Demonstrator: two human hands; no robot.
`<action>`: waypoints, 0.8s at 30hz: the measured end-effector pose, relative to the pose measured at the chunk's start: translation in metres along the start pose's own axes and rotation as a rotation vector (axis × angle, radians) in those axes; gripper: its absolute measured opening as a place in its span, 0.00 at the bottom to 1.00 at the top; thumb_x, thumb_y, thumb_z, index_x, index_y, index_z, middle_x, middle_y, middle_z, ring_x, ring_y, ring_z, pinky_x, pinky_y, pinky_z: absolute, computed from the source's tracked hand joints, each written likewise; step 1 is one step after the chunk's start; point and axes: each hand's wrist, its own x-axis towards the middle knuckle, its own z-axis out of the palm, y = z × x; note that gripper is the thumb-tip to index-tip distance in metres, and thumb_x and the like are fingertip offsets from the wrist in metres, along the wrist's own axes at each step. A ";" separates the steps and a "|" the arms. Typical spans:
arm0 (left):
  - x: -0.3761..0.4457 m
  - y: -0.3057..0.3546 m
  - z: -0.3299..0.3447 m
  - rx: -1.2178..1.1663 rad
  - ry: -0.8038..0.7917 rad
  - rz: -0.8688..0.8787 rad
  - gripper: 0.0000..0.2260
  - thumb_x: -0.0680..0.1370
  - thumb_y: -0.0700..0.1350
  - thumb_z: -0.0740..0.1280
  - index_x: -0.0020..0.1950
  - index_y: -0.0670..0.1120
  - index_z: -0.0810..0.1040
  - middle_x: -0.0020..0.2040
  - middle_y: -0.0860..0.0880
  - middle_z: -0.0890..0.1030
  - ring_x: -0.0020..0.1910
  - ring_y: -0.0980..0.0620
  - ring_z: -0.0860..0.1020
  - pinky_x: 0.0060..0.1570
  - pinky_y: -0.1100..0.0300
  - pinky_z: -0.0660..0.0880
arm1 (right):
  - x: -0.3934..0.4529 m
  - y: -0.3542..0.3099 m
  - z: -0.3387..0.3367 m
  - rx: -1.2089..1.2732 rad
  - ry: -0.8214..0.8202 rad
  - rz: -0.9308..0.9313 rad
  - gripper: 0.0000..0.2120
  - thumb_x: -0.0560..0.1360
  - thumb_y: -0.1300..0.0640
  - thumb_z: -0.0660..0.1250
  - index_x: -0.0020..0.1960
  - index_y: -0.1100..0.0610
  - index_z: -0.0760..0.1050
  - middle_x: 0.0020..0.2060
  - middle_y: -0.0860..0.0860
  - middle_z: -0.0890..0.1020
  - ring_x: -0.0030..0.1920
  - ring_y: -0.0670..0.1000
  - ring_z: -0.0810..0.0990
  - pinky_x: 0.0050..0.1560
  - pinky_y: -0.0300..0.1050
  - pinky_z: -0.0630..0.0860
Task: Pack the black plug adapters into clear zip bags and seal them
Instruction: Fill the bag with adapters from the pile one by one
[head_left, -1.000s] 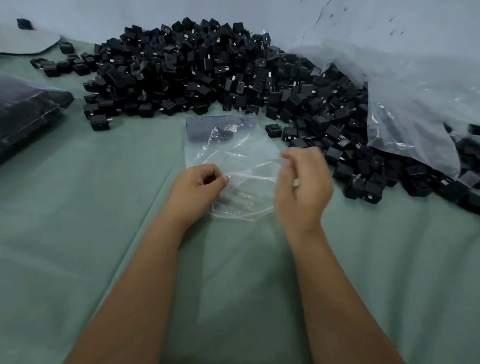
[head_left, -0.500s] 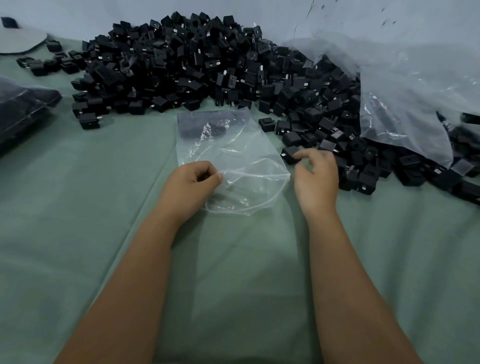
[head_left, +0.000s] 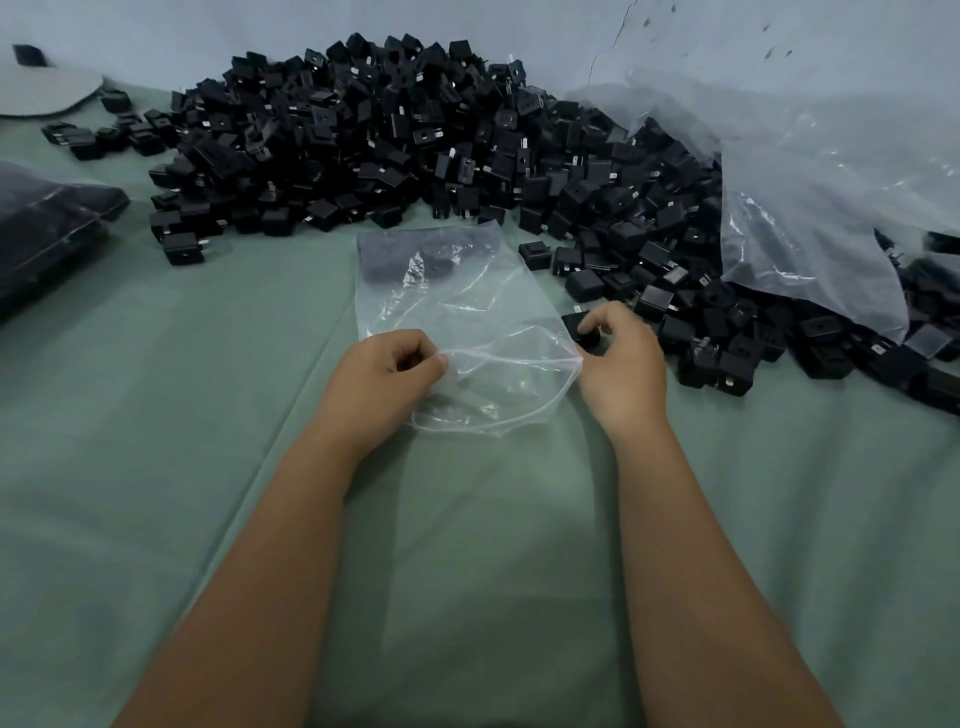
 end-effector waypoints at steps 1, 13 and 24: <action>0.000 0.000 0.000 -0.001 -0.001 0.001 0.11 0.77 0.45 0.68 0.36 0.46 0.76 0.30 0.51 0.74 0.30 0.54 0.70 0.37 0.58 0.69 | -0.001 -0.002 -0.001 0.041 0.052 0.000 0.09 0.70 0.55 0.73 0.45 0.50 0.73 0.45 0.43 0.76 0.50 0.48 0.75 0.52 0.48 0.74; 0.003 0.003 0.000 -0.156 0.062 0.014 0.07 0.76 0.39 0.67 0.39 0.39 0.78 0.32 0.41 0.76 0.33 0.52 0.72 0.37 0.56 0.69 | -0.068 -0.076 0.019 0.247 -0.018 -0.609 0.11 0.68 0.58 0.63 0.48 0.61 0.75 0.42 0.51 0.78 0.40 0.49 0.76 0.40 0.44 0.75; -0.010 0.020 -0.003 -0.327 0.107 0.240 0.08 0.73 0.40 0.69 0.34 0.39 0.78 0.30 0.46 0.73 0.31 0.55 0.68 0.34 0.63 0.66 | -0.056 -0.061 0.026 -0.397 -0.237 -0.460 0.11 0.74 0.51 0.61 0.56 0.52 0.72 0.48 0.50 0.76 0.46 0.52 0.76 0.39 0.43 0.70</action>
